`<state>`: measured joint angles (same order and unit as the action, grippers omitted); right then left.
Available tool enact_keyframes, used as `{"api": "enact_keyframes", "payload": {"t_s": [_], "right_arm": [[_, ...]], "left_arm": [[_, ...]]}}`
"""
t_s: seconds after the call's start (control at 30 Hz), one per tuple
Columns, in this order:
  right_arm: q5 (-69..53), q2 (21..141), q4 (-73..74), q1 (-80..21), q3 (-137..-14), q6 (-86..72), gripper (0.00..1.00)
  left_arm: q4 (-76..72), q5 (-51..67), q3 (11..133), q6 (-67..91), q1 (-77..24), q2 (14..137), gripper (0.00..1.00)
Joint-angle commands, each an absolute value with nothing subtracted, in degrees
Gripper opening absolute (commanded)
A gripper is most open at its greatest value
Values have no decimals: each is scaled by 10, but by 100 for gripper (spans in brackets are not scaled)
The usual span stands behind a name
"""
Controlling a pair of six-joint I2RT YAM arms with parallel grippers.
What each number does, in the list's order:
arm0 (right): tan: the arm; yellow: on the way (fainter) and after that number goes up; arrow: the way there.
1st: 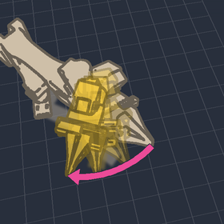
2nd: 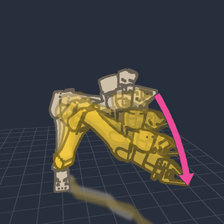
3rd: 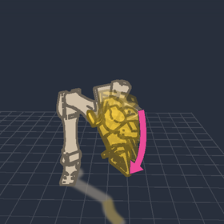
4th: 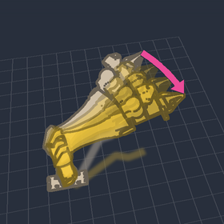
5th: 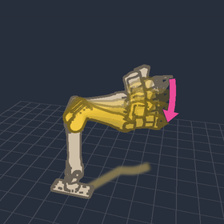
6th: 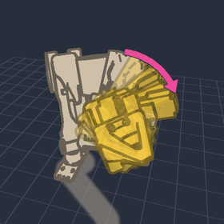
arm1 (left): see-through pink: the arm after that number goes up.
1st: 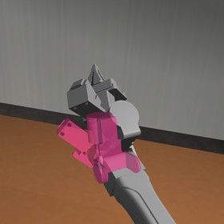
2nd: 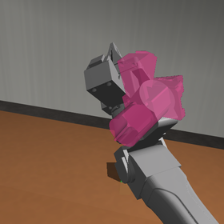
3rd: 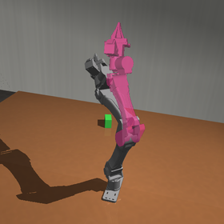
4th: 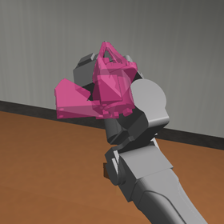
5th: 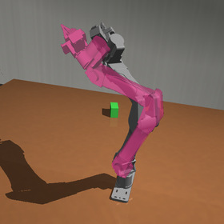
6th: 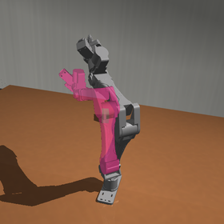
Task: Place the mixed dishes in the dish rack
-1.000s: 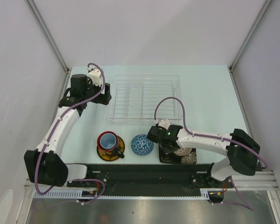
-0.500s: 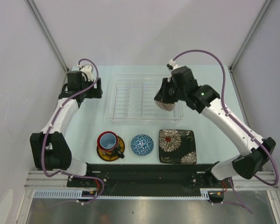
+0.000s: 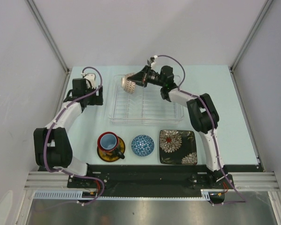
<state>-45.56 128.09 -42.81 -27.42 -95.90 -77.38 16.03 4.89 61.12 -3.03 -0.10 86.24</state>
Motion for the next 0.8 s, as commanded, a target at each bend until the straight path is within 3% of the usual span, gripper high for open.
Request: {"api": "enact_keyframes", "payload": {"t_s": [0.0,0.77], "right_arm": [[-503,1317,-631,-287,-1041,-887,0],[-445,1457,-492,-290,-1143,-793,0]], "left_arm": [[122,36,594,-40,-2,860,86],[144,59,584,-33,-2,835,86]]}}
